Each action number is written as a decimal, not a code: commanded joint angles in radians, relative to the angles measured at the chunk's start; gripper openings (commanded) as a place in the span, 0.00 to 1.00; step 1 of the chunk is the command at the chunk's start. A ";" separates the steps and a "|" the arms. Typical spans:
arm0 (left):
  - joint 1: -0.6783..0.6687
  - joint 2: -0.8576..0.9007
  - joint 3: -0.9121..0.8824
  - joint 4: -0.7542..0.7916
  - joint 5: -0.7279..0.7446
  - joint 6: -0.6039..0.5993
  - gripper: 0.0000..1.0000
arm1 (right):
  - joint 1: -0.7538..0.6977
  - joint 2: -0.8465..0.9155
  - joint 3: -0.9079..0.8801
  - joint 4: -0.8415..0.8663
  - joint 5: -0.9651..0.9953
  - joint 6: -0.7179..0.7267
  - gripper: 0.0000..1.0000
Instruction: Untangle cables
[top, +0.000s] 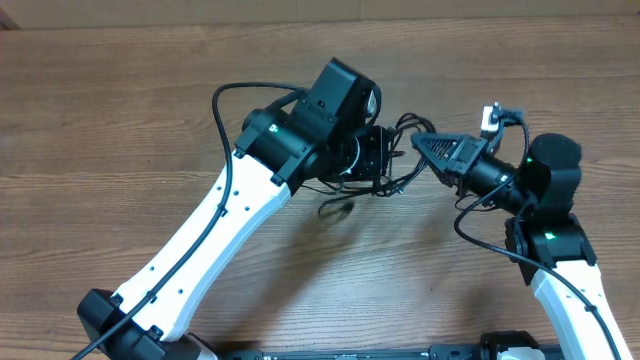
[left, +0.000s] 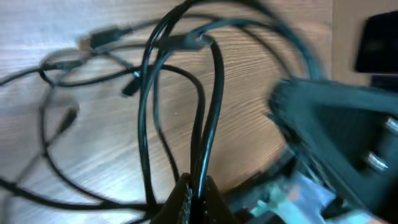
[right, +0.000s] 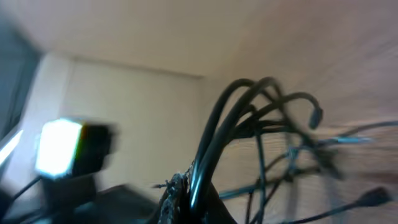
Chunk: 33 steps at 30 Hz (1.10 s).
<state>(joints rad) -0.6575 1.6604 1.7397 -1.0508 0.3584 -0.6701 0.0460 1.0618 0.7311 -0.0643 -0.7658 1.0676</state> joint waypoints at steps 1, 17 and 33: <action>0.034 -0.096 0.002 0.003 -0.010 0.204 0.04 | -0.002 -0.005 0.010 -0.053 0.138 -0.029 0.04; 0.088 -0.401 0.003 0.006 -0.669 0.062 0.04 | -0.002 -0.005 0.010 -0.233 0.182 -0.135 0.04; 0.088 -0.400 0.002 -0.325 -1.153 -0.252 0.04 | -0.002 -0.005 0.010 -0.226 0.181 -0.134 0.04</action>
<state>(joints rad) -0.5819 1.2751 1.7355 -1.2961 -0.5179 -0.8341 0.0589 1.0611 0.7311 -0.2890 -0.6655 0.9413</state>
